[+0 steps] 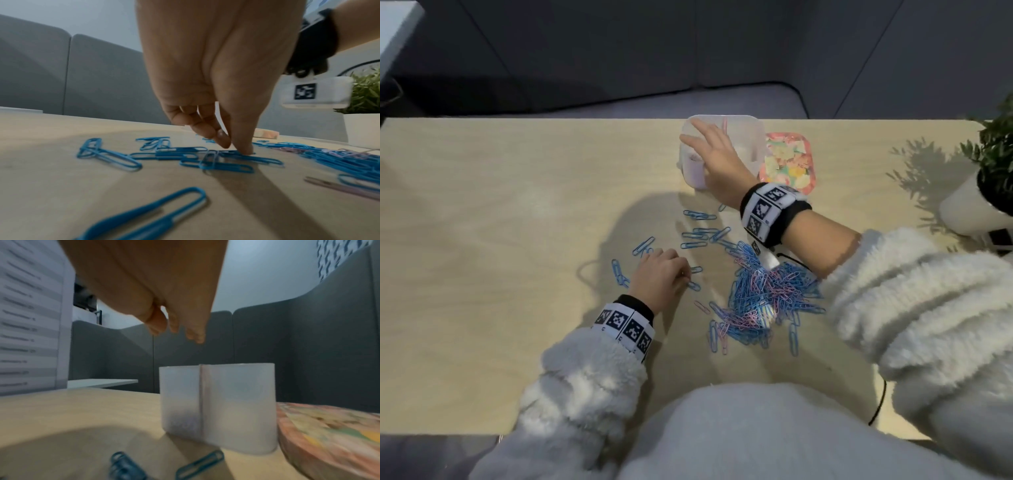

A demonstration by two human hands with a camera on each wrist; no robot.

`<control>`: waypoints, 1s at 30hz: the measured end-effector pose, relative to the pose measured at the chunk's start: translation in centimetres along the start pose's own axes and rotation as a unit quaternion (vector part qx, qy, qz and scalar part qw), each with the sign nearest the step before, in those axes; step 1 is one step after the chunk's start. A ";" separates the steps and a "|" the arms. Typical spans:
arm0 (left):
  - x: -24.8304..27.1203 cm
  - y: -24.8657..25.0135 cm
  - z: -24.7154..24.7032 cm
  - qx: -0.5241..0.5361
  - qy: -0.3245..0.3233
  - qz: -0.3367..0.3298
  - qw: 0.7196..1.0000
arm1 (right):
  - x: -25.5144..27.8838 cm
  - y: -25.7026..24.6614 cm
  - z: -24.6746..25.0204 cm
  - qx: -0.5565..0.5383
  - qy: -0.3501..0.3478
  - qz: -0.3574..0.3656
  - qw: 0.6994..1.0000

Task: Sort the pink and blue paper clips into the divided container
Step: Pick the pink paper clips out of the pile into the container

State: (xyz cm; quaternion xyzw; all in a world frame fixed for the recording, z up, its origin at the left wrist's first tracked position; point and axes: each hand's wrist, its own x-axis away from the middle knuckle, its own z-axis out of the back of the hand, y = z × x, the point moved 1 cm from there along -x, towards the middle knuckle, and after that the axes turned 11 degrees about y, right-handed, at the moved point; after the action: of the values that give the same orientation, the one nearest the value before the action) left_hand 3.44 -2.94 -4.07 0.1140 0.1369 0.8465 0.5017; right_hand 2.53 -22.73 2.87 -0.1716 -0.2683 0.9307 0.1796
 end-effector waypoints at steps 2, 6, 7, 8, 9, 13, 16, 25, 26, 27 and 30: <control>0.6 0.2 0.0 0.009 0.021 -0.009 1.000 | 3.1 -0.2 0.5 -0.037 0.051 0.017 0.998; 2.4 1.7 -0.5 0.052 0.001 -0.058 0.997 | 11.5 0.9 0.5 -0.029 -0.096 0.002 0.995; 2.8 2.1 -0.8 0.064 -0.002 -0.067 0.996 | 13.5 1.2 0.1 -0.015 -0.140 0.004 0.990; 3.2 2.5 -1.2 0.076 0.000 -0.076 0.994 | 15.3 1.5 -0.2 -0.003 -0.168 0.015 0.986; 3.5 2.9 -1.4 0.084 0.002 -0.085 0.993 | 16.8 1.8 -0.6 0.010 -0.183 0.031 0.983; 4.0 4.0 -2.3 0.083 0.002 -0.127 0.988 | 20.0 2.9 -1.6 0.047 -0.164 0.073 0.983; 3.9 4.2 -2.1 0.082 0.016 -0.118 0.989 | 20.3 4.5 -1.3 0.050 -0.098 0.044 0.993; 2.8 3.1 -2.0 0.113 0.016 0.017 0.993 | 21.7 1.8 -1.3 0.128 -0.076 -0.023 0.989; 2.7 3.1 -2.0 0.111 0.008 0.023 0.994 | 21.7 1.6 -1.7 0.159 -0.113 -0.027 0.980; 2.6 3.0 -2.0 0.109 0.003 0.027 0.994 | 21.7 1.5 -2.0 0.182 -0.141 -0.030 0.973; 2.4 2.6 -1.8 0.117 0.004 0.055 0.992 | 21.7 1.9 -2.1 0.132 -0.135 -0.055 0.980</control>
State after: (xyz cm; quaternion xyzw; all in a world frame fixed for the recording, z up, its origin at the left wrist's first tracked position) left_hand -0.38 -2.21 -4.70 0.1754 0.2306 0.8515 0.4371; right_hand -16.07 -14.02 -4.73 -0.0041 -0.1738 0.9612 0.2141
